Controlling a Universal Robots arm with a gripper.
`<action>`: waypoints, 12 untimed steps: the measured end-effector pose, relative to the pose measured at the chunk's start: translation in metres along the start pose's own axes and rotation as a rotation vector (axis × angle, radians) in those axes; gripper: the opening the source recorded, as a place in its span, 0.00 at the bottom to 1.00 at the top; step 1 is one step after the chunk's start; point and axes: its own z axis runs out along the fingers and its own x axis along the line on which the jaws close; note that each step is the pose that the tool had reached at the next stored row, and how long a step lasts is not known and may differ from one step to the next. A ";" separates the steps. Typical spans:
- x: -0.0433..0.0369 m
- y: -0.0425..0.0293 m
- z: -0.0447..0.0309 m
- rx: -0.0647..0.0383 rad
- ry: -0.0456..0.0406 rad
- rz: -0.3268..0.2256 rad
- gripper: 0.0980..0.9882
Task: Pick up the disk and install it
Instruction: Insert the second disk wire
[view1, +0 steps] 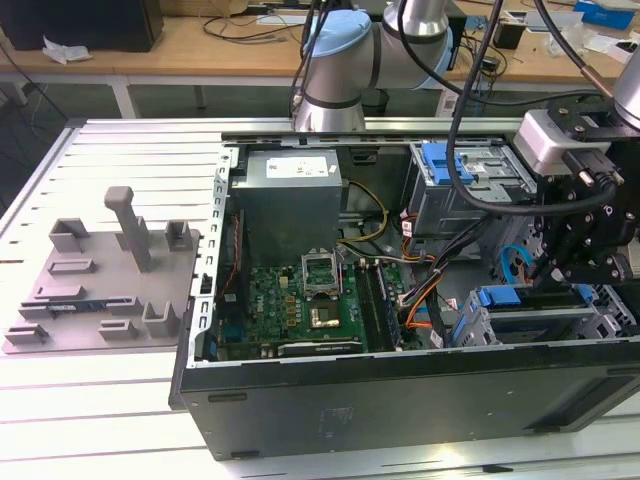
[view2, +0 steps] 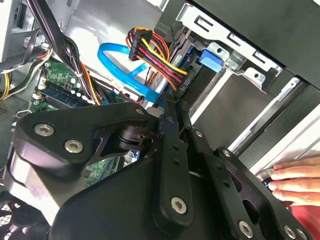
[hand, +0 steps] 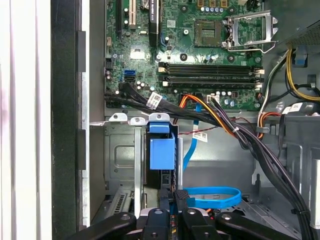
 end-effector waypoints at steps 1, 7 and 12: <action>0.0000 0.0000 0.0002 0.000 0.0012 0.000 0.07; -0.0001 0.0000 0.0021 0.000 0.0024 0.000 0.07; -0.0016 0.0000 0.0023 0.000 0.0023 0.000 0.07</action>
